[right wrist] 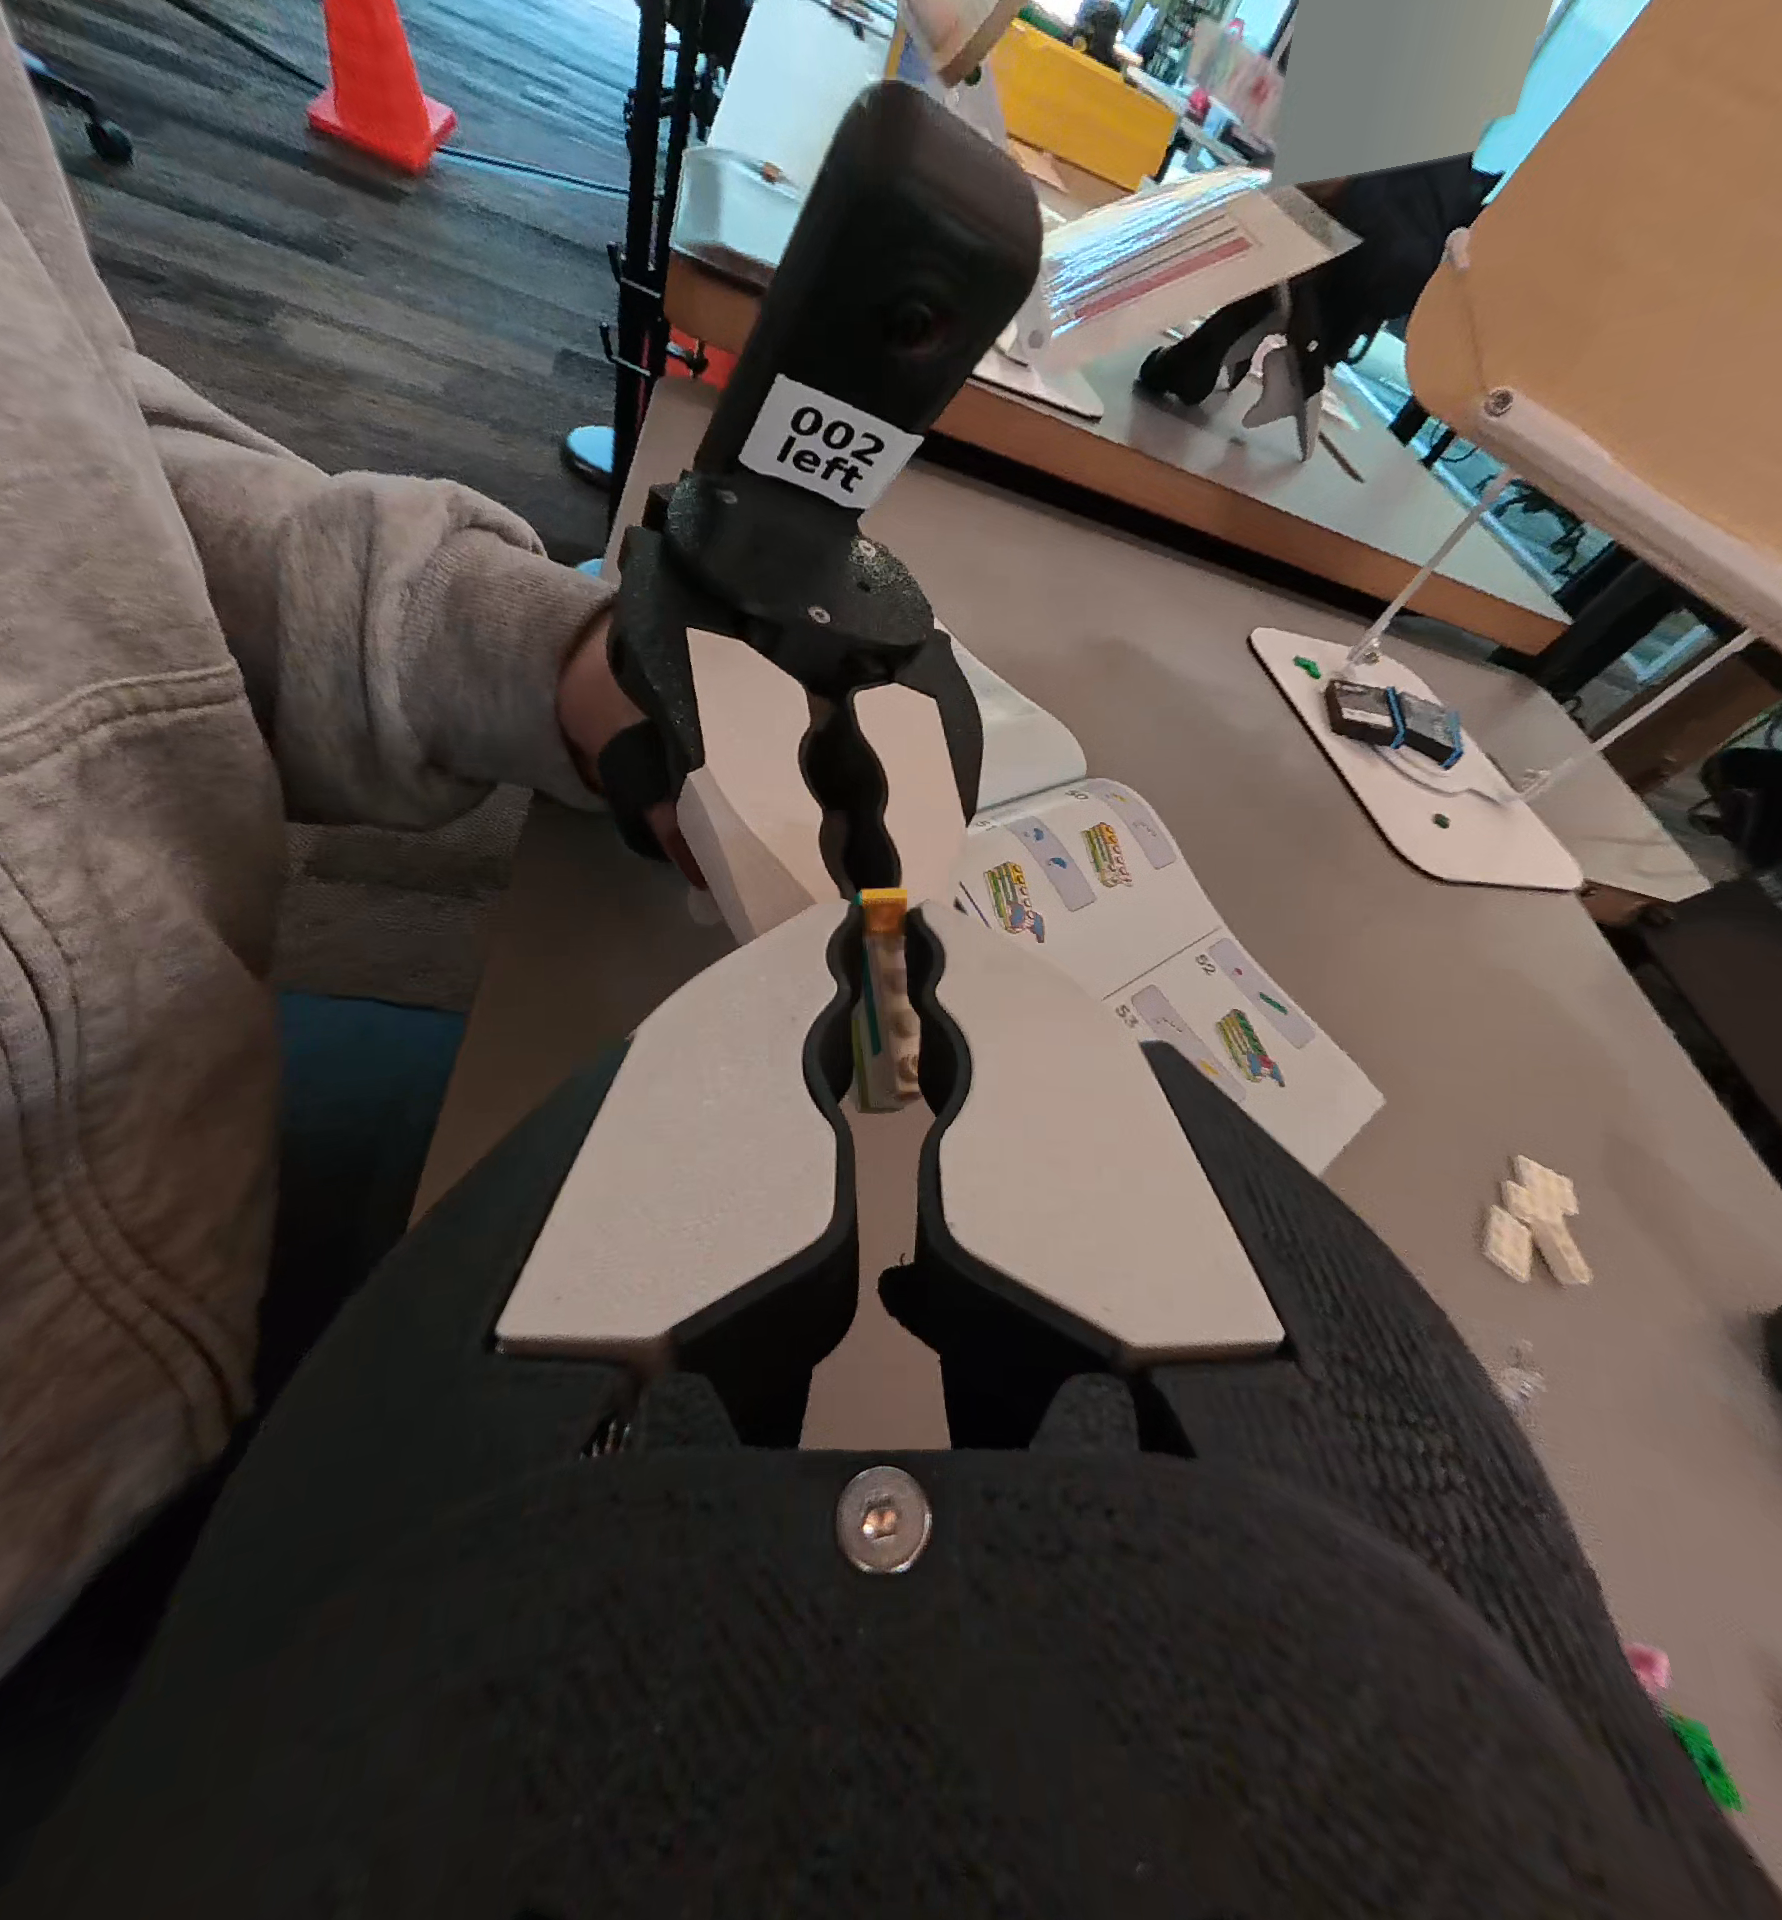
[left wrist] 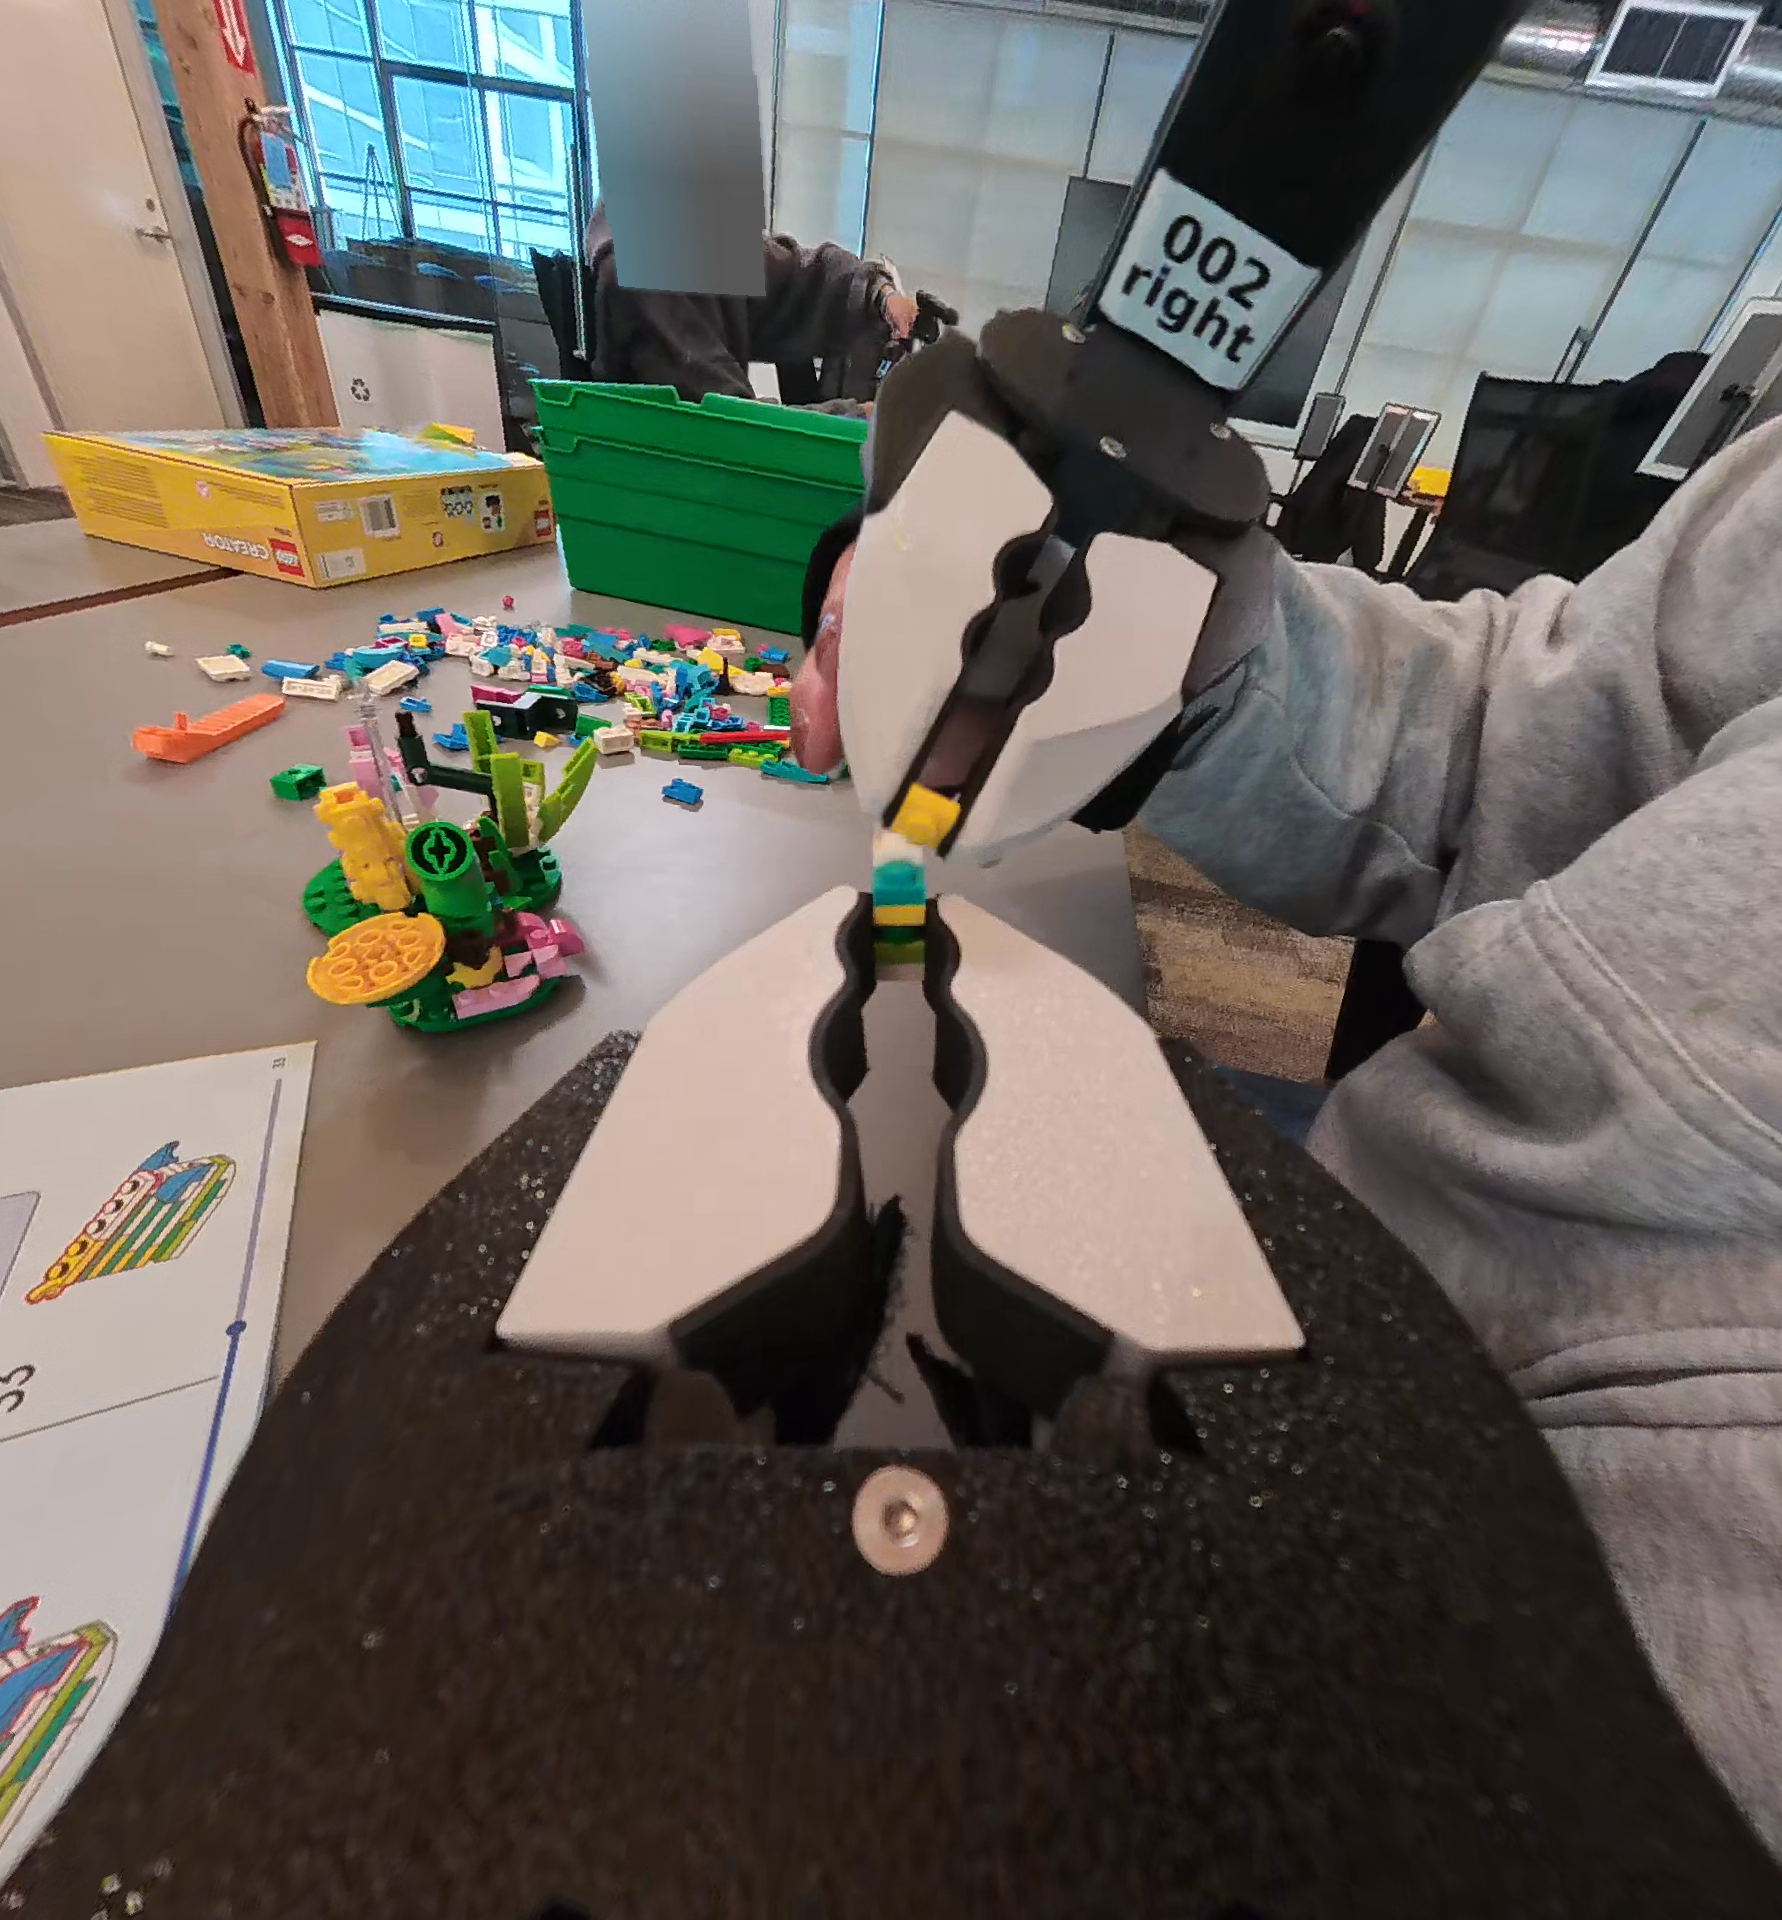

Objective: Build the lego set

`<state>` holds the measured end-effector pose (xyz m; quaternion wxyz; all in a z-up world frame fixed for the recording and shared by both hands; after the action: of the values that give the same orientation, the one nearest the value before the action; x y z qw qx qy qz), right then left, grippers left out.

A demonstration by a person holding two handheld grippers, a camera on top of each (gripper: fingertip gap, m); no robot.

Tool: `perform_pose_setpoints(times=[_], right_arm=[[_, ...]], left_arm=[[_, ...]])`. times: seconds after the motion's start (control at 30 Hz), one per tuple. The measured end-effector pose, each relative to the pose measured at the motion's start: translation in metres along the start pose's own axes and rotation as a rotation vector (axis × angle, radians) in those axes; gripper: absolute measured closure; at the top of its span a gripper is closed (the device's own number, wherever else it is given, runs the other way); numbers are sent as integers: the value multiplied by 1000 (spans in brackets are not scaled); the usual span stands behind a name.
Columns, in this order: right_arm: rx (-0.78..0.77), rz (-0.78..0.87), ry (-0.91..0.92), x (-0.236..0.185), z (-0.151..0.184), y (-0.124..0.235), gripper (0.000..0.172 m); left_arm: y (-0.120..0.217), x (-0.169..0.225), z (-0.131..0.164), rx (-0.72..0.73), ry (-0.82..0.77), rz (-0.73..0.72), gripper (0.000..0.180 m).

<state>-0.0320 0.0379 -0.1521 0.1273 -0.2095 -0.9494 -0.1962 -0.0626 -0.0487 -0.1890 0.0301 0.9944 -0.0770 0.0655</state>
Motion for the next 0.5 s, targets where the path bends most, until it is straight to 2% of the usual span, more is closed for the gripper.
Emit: perform_pose_setpoints(times=[0.33, 0.5], right_arm=[[-14, -93, -156, 2, 1, 8, 165], [-40, -152, -178, 3, 3, 10, 165]], left_arm=[[2, 4, -1, 23, -51, 29, 172], [1, 6, 0, 3, -62, 37, 172]])
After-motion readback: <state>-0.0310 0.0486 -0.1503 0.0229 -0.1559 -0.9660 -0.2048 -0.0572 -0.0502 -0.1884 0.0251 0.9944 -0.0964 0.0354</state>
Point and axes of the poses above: each gripper's, where its closed fingertips meet, y back along the fingers, z out of its underside, x = y × z across the jaws, the point moved 6 cm from there along y, back along the fingers
